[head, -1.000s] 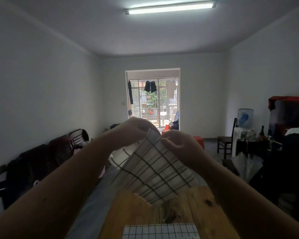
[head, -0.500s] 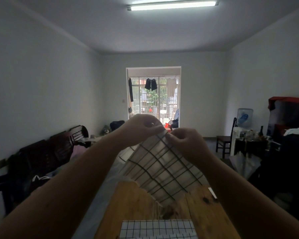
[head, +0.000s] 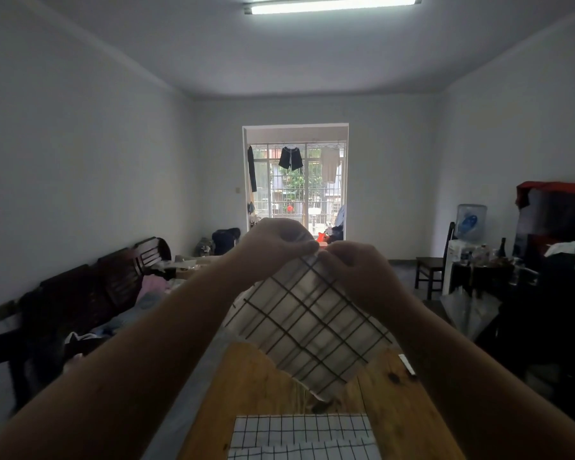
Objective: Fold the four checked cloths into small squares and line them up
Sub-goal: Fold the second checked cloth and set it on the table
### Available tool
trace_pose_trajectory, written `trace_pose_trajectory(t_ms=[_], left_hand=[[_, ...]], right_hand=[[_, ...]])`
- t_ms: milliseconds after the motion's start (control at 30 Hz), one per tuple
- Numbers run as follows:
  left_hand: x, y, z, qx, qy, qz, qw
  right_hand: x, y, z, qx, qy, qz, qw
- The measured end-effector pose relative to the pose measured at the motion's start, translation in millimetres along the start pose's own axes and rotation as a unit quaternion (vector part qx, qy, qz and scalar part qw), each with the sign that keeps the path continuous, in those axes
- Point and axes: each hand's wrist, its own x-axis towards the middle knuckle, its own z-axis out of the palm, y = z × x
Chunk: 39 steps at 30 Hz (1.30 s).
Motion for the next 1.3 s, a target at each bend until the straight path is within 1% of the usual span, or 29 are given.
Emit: trace_pose_trajectory(t_ms=[67, 133, 300, 367, 467, 567, 633, 733, 800, 867, 967, 1033, 1167, 1233, 1300], left_hand=[[-1, -2, -5, -0.022, 0.019, -0.013, 0.999], [-2, -4, -16, -0.022, 0.052, -0.022, 0.998], [1, -22, -49, -0.033, 0.146, -0.067, 0.986], [1, -29, -56, -0.028, 0.156, -0.076, 0.984], [-1, -32, -53, -0.011, 0.11, -0.072, 0.991], [-4, -24, -36, 0.019, 0.041, -0.044, 0.998], [-5, -17, -22, 0.046, 0.001, -0.027, 0.999], [-6, -9, -6, 0.062, -0.035, -0.005, 0.997], [-6, -8, -1, 0.059, -0.04, 0.011, 0.997], [-7, -8, 0, 0.059, -0.025, 0.021, 0.998], [-9, -10, -5, 0.038, 0.003, 0.005, 0.999], [-12, -15, -11, 0.035, 0.005, -0.014, 0.999], [-16, -30, -27, -0.002, 0.057, -0.033, 0.998], [-17, -38, -33, -0.006, 0.045, -0.061, 0.997], [-17, -46, -36, 0.008, -0.016, -0.105, 0.994]], right_hand=[[-3, 8, -2, -0.018, -0.019, 0.005, 1.0], [-10, 22, -6, -0.022, -0.038, 0.016, 0.999], [-42, 61, -17, -0.028, -0.049, 0.054, 0.997], [-50, 73, -19, -0.063, -0.056, 0.06, 0.995], [-49, 83, -19, -0.119, -0.027, 0.06, 0.991], [-37, 68, -13, -0.094, 0.027, 0.043, 0.994], [-27, 53, -5, -0.068, 0.015, 0.028, 0.997], [-14, 29, 13, -0.041, -0.036, -0.013, 0.998], [-8, 16, 21, -0.023, -0.037, -0.03, 0.999], [-5, 11, 25, -0.004, -0.022, -0.021, 1.0], [-10, 18, 25, -0.007, -0.012, 0.001, 1.0], [-17, 26, 23, -0.006, -0.023, 0.019, 1.0], [-31, 39, 17, -0.016, -0.06, 0.051, 0.997], [-36, 41, 14, -0.025, -0.073, 0.057, 0.995], [-37, 38, 12, -0.064, -0.083, 0.047, 0.993]])
